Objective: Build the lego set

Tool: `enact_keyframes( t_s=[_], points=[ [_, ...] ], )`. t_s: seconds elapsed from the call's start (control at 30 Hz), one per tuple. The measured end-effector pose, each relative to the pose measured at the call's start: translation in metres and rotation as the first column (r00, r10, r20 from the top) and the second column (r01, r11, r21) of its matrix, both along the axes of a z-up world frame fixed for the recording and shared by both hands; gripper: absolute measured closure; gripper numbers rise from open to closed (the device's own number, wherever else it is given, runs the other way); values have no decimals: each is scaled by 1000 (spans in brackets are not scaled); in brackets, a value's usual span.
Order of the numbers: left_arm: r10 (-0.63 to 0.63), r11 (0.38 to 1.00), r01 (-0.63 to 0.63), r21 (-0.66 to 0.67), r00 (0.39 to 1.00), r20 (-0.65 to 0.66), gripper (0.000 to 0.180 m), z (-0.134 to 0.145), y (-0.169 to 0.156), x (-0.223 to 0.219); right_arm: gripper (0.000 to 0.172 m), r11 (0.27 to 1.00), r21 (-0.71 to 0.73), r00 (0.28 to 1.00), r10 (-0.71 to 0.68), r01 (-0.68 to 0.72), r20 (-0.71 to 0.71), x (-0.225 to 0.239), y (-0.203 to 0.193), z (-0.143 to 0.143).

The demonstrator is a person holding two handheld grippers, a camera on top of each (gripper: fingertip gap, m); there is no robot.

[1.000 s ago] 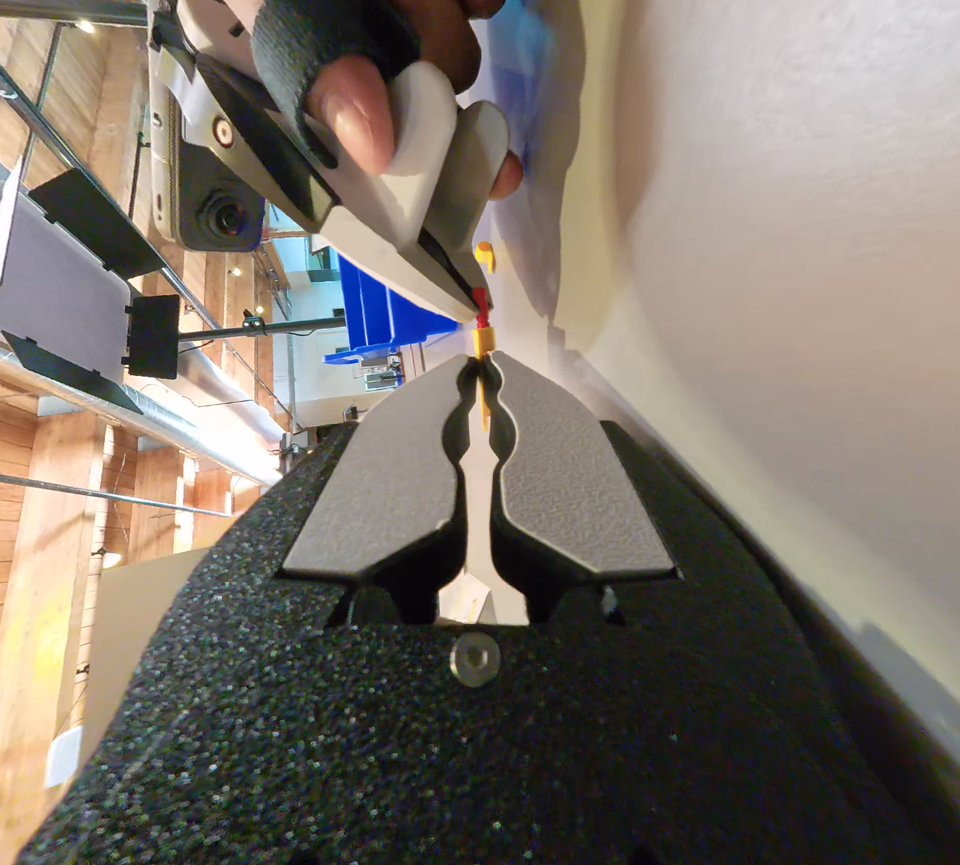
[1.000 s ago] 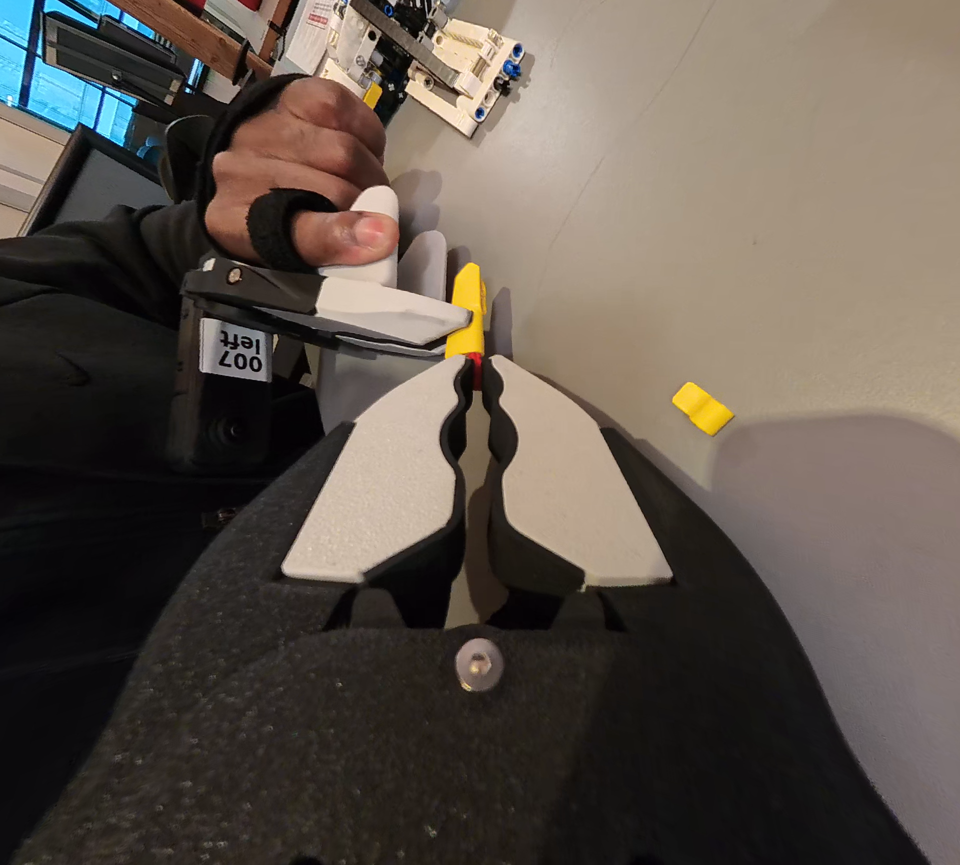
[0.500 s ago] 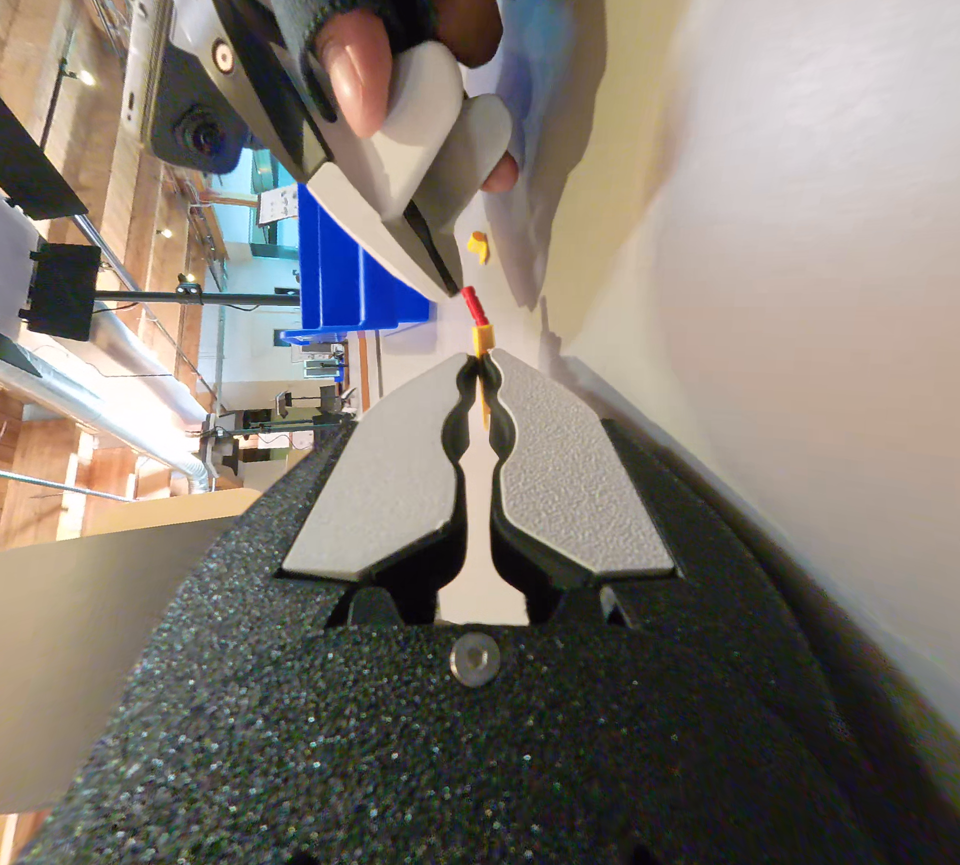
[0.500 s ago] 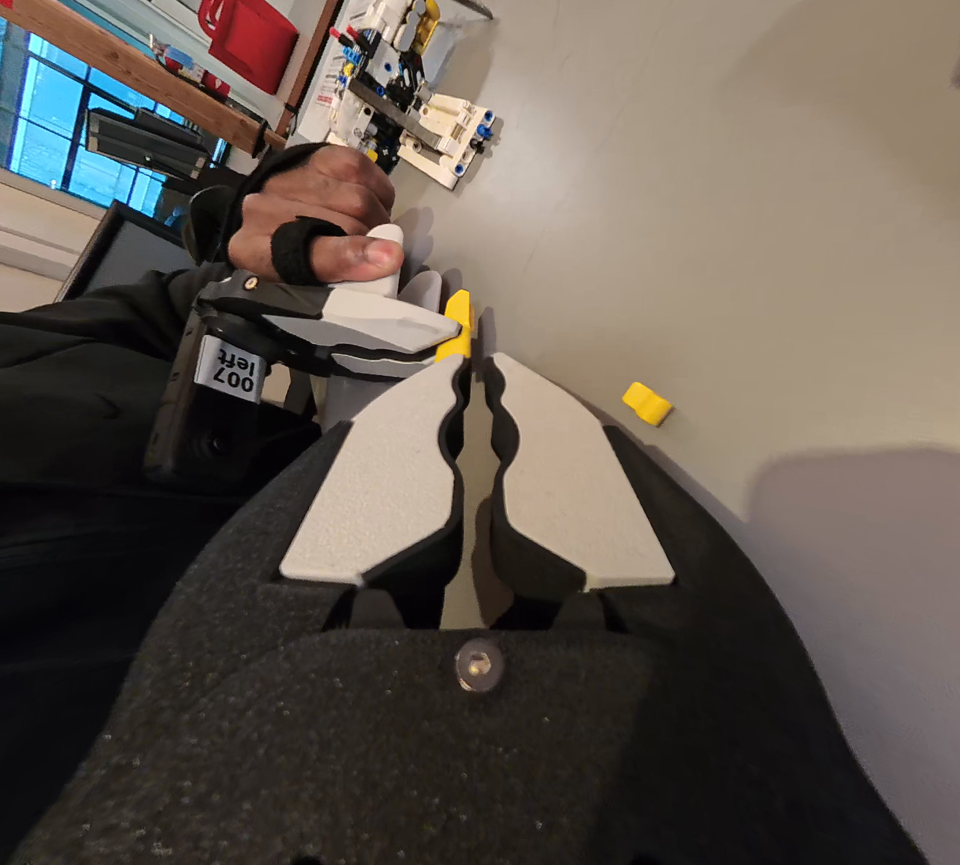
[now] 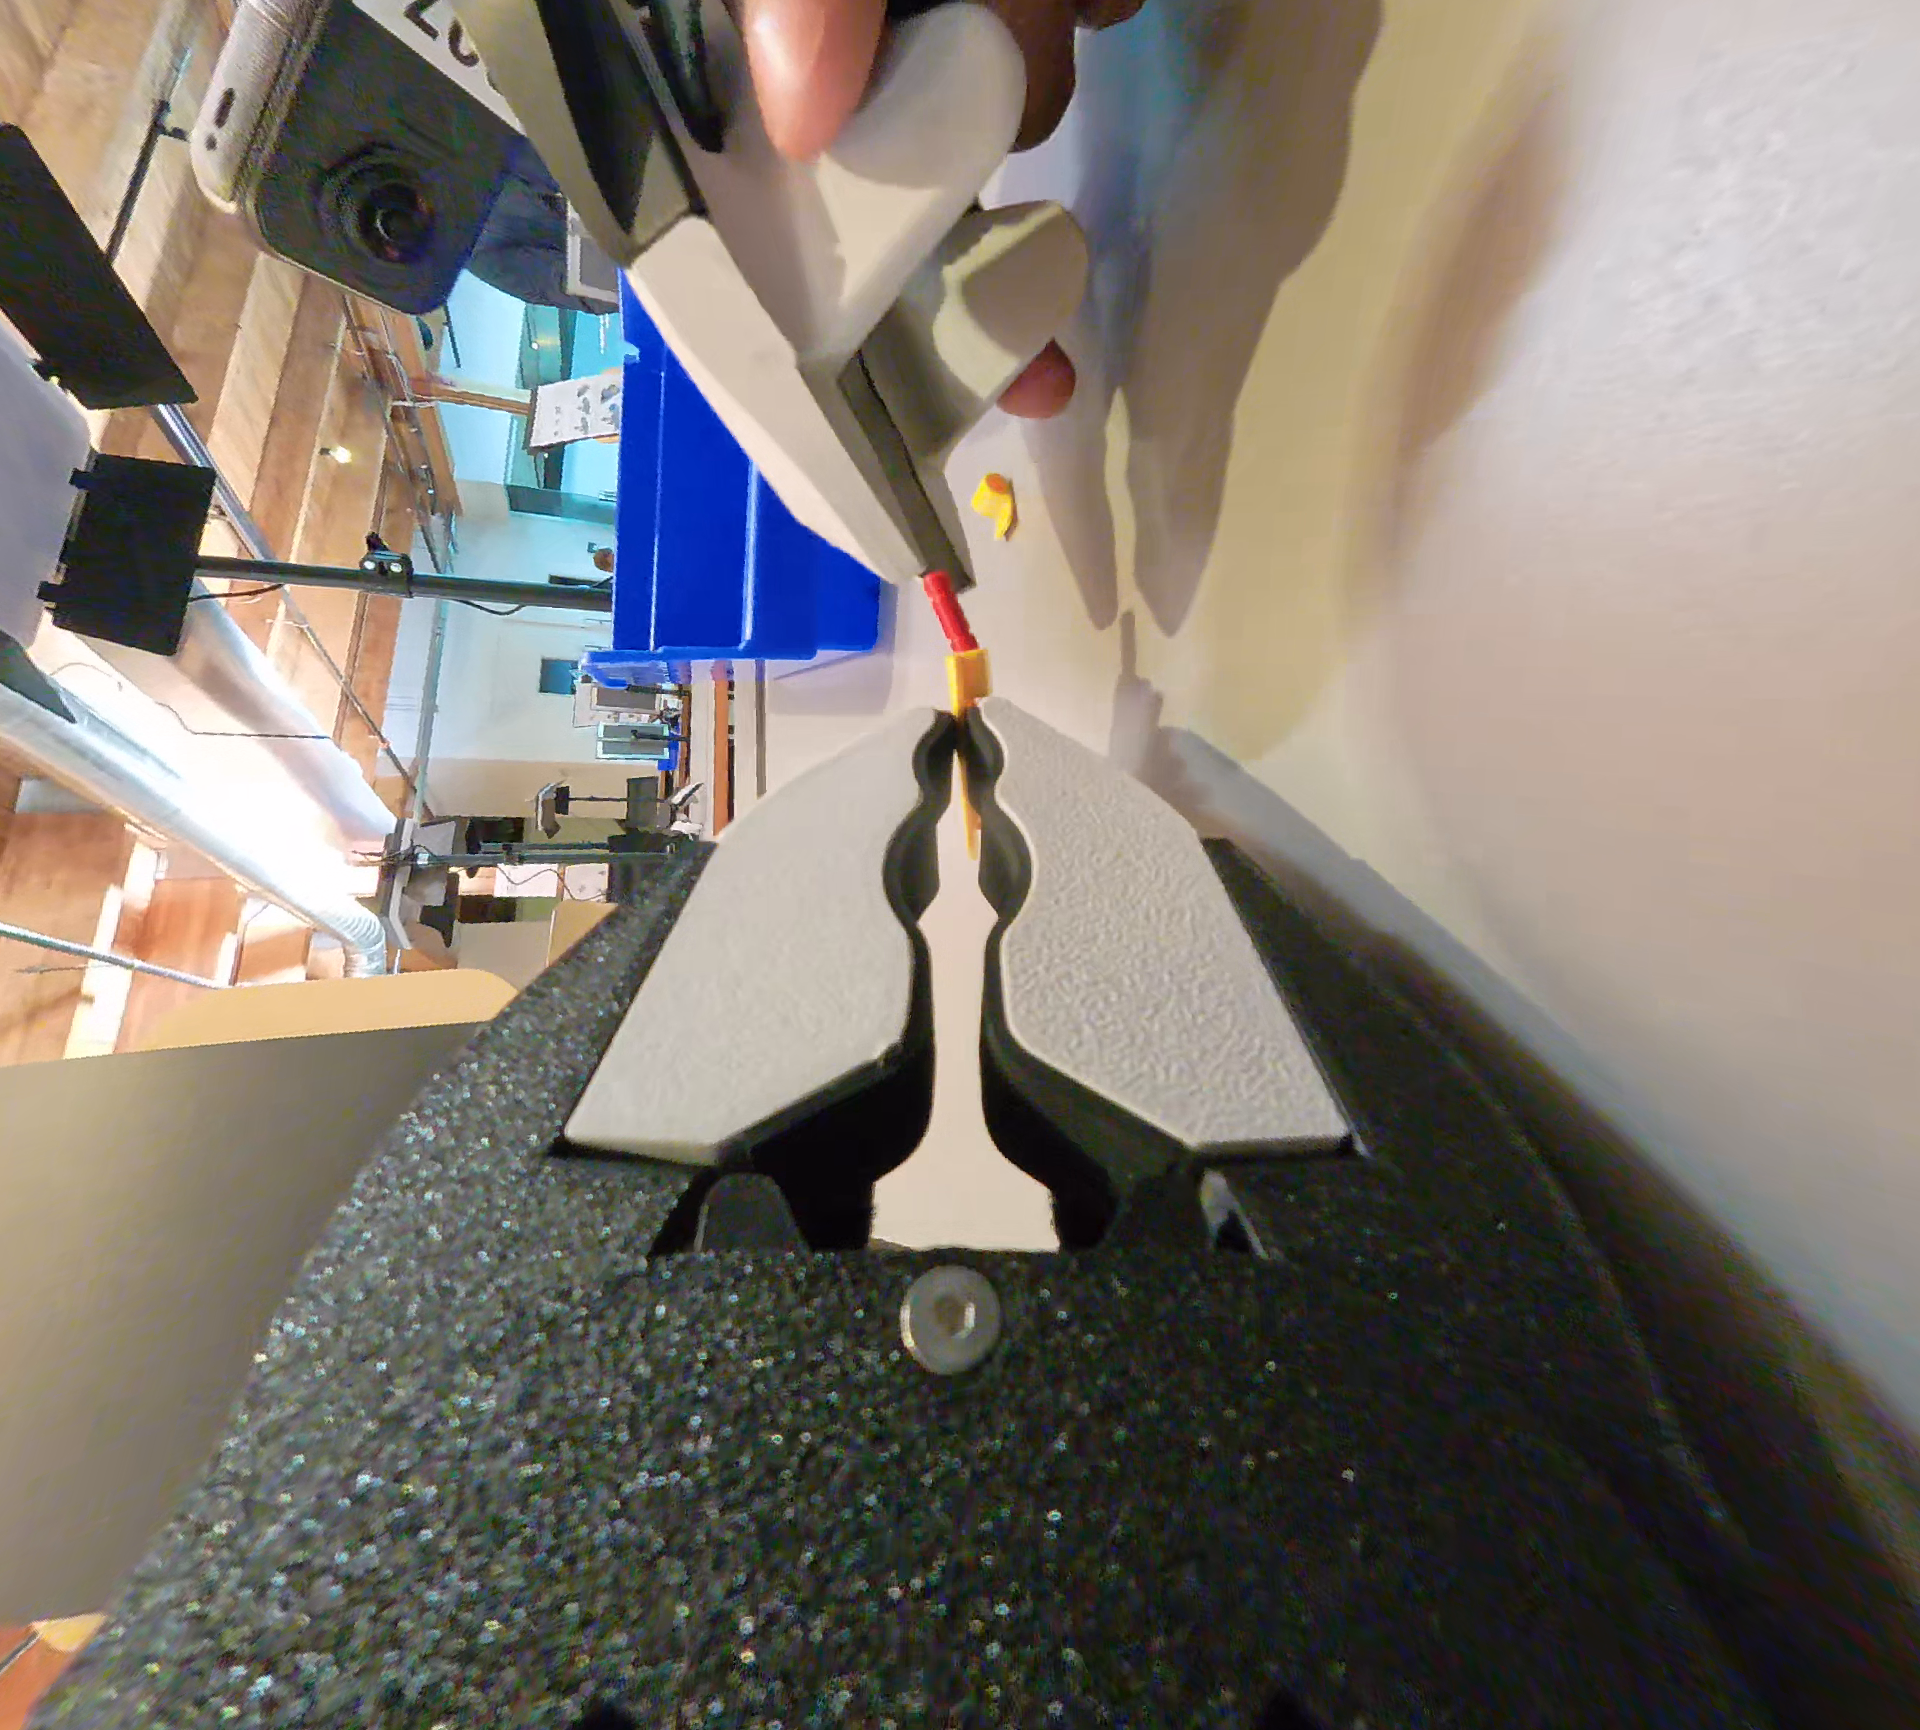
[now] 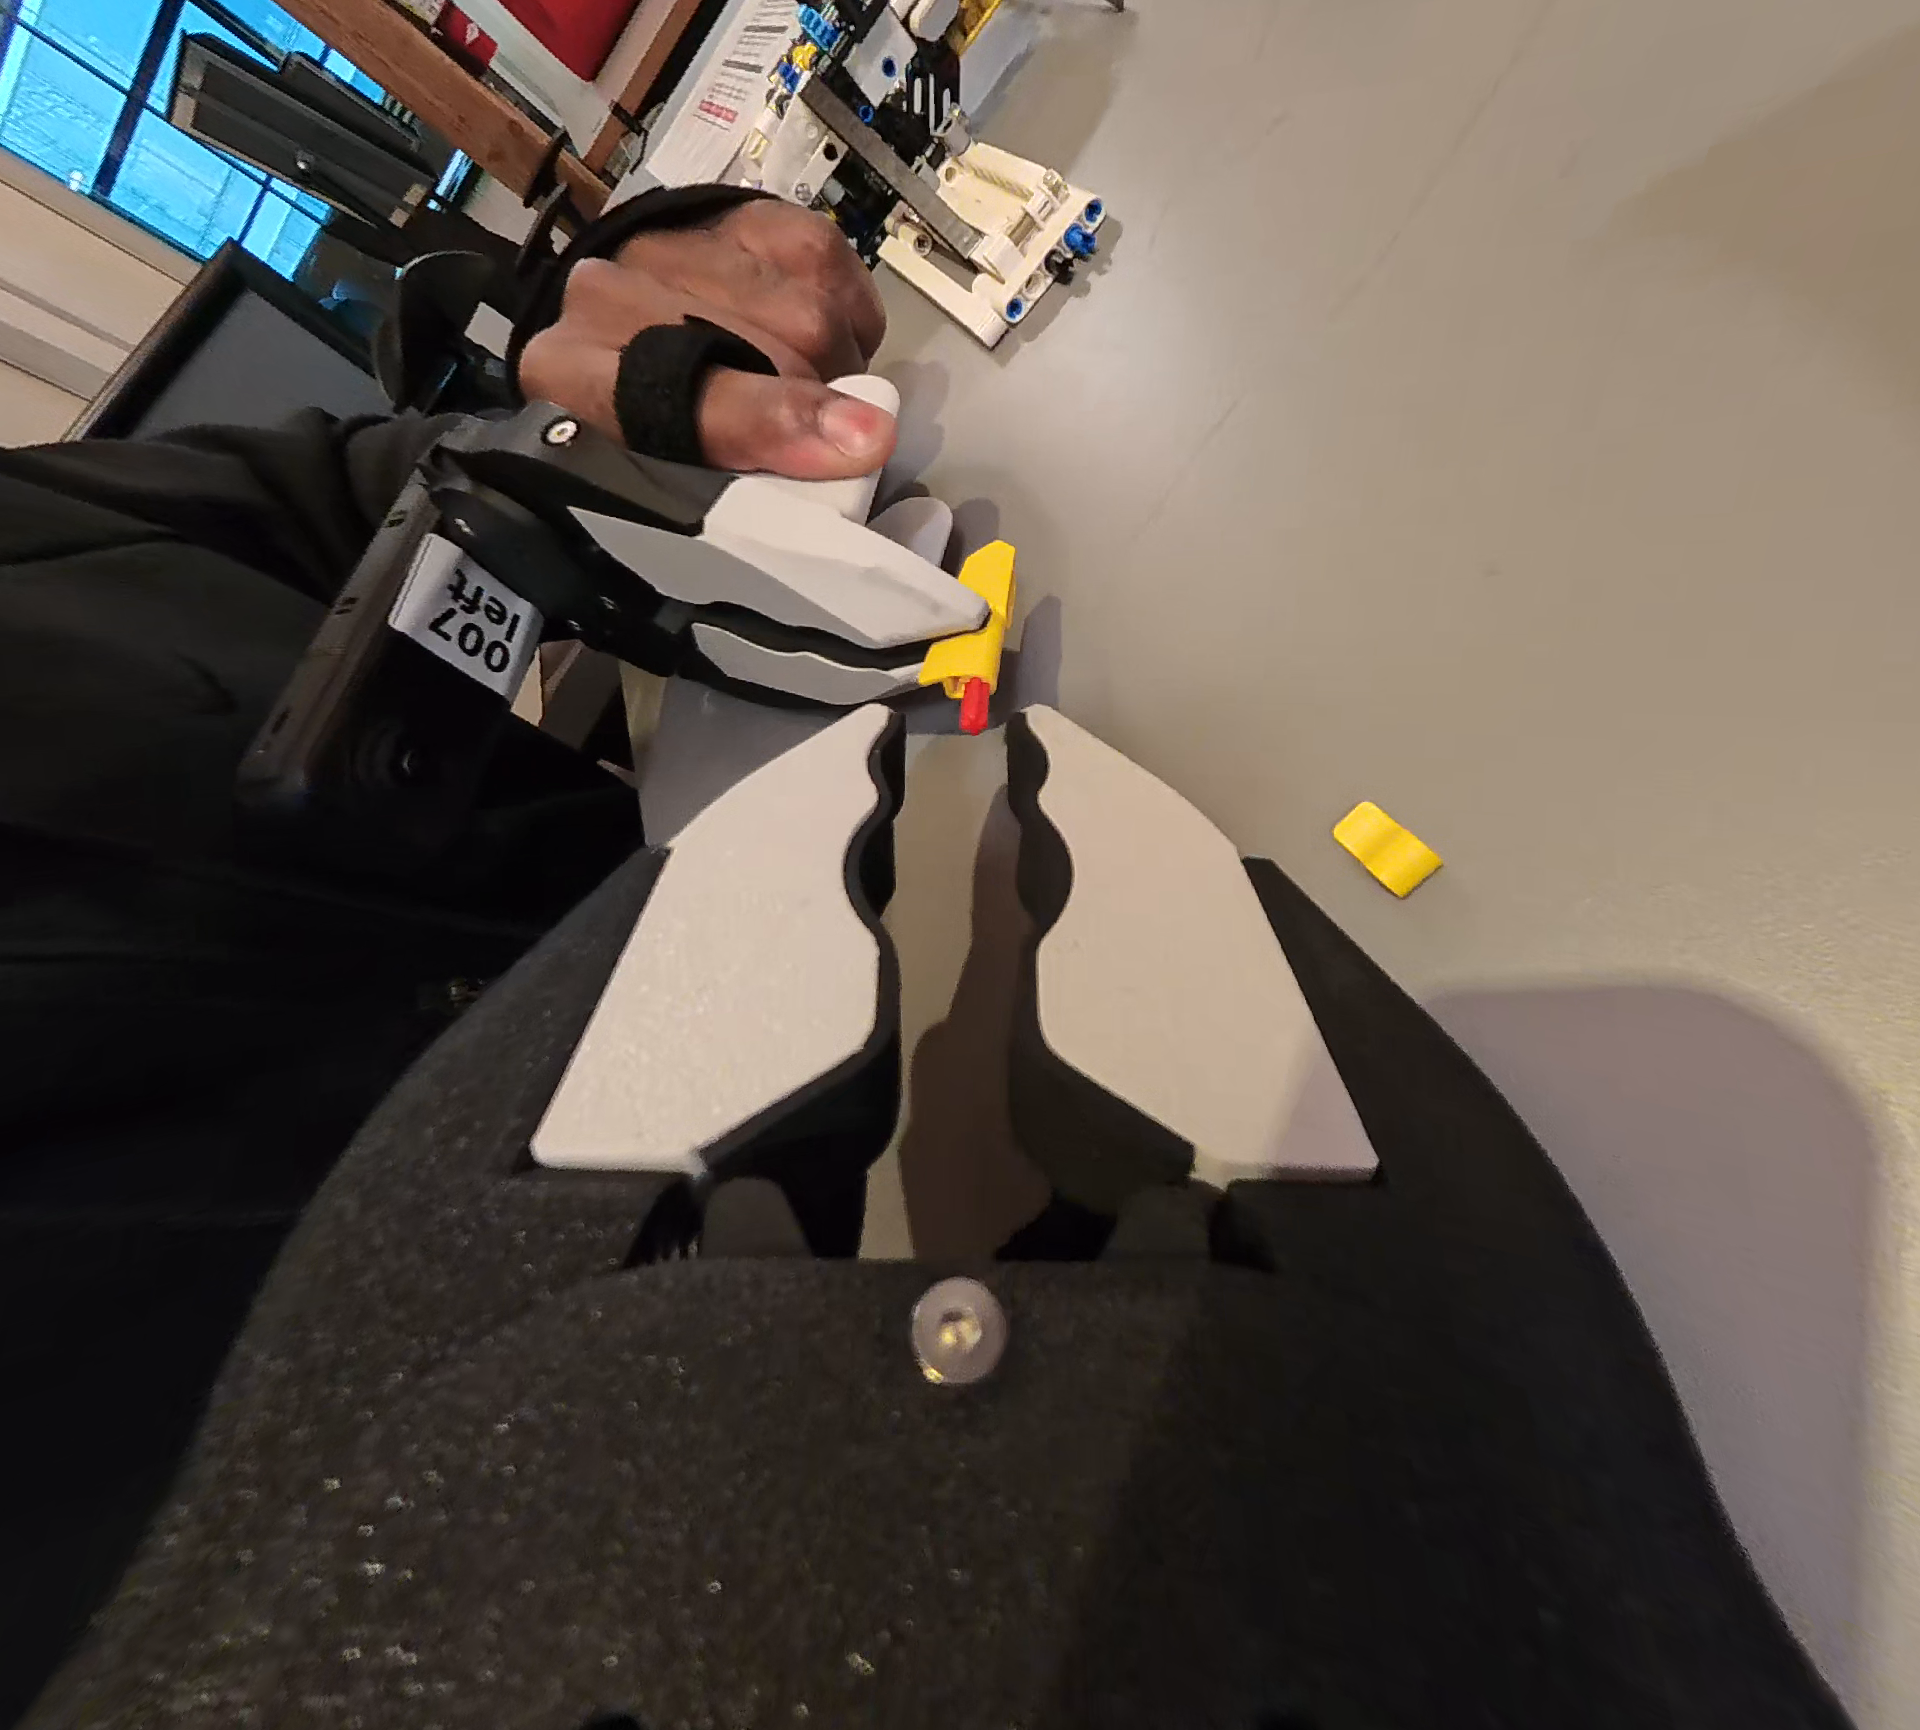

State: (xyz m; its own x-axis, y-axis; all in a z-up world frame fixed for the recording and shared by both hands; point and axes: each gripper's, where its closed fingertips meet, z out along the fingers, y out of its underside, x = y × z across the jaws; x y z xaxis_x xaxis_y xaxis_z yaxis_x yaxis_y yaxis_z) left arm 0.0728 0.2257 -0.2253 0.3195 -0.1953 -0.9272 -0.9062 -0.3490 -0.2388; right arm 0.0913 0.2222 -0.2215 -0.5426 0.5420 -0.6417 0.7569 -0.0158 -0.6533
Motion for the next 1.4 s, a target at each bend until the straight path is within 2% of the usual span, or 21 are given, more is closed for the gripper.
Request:
enact_keyframes(
  t_s=[0.67,1.07,1.27,1.4],
  points=[
    [-11,1000,11,16,1000,7,179,2,-1,3,167,998,55,999,3,-1,-36,-3,-4,-2],
    [67,994,-81,76,982,175,179,12,-1,-7,167,992,65,982,-101,113,-160,-15,-3,9],
    [76,992,-91,87,984,158,179,14,-3,-7,167,990,52,980,-118,128,-161,-16,-4,11],
    [83,993,-90,75,992,99,179,12,-4,-7,168,989,70,981,-116,128,-155,-16,-4,8]
  ],
)
